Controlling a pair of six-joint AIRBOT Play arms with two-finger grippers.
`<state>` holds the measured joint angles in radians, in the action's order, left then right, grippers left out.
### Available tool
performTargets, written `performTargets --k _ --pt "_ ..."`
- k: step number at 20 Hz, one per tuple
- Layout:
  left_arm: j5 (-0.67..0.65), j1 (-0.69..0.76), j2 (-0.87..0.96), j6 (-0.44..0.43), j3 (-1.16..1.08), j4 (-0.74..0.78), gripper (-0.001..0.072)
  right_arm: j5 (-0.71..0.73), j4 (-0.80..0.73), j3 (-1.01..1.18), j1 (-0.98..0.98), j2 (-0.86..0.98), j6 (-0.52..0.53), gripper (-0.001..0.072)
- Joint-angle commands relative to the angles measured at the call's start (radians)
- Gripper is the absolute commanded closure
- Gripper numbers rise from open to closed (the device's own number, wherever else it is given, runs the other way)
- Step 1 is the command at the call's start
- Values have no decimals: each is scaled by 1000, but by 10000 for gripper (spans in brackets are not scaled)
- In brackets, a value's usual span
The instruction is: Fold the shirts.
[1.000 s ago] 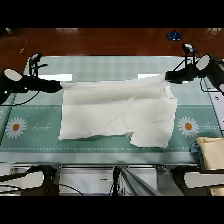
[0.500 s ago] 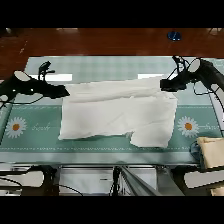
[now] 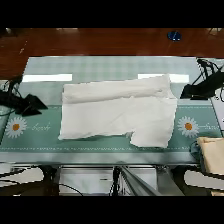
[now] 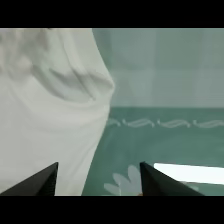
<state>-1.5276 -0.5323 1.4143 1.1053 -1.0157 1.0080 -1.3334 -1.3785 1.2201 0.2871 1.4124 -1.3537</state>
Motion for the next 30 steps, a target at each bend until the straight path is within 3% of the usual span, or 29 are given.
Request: performTargets --k 1,6,15,24,25,27,30 --pt "-56 -93 -81 -39 209 -14 86 -63 174 -153 120 -67 85 116" --pt "1 -109 -110 -92 386 -13 86 -24 281 -332 201 -146 147 116" --pt "100 -92 -109 -98 403 5 87 2 289 -404 202 -192 162 121" --pt "271 235 -14 20 403 -33 94 -5 290 -404 202 -252 161 123" --pt "300 267 1 53 403 -32 151 -5 291 -404 203 -268 159 123" --pt "323 285 16 85 403 -33 645 -7 300 -404 203 -302 146 123" --pt "285 263 11 46 403 -32 674 -61 282 -404 207 -340 116 111"
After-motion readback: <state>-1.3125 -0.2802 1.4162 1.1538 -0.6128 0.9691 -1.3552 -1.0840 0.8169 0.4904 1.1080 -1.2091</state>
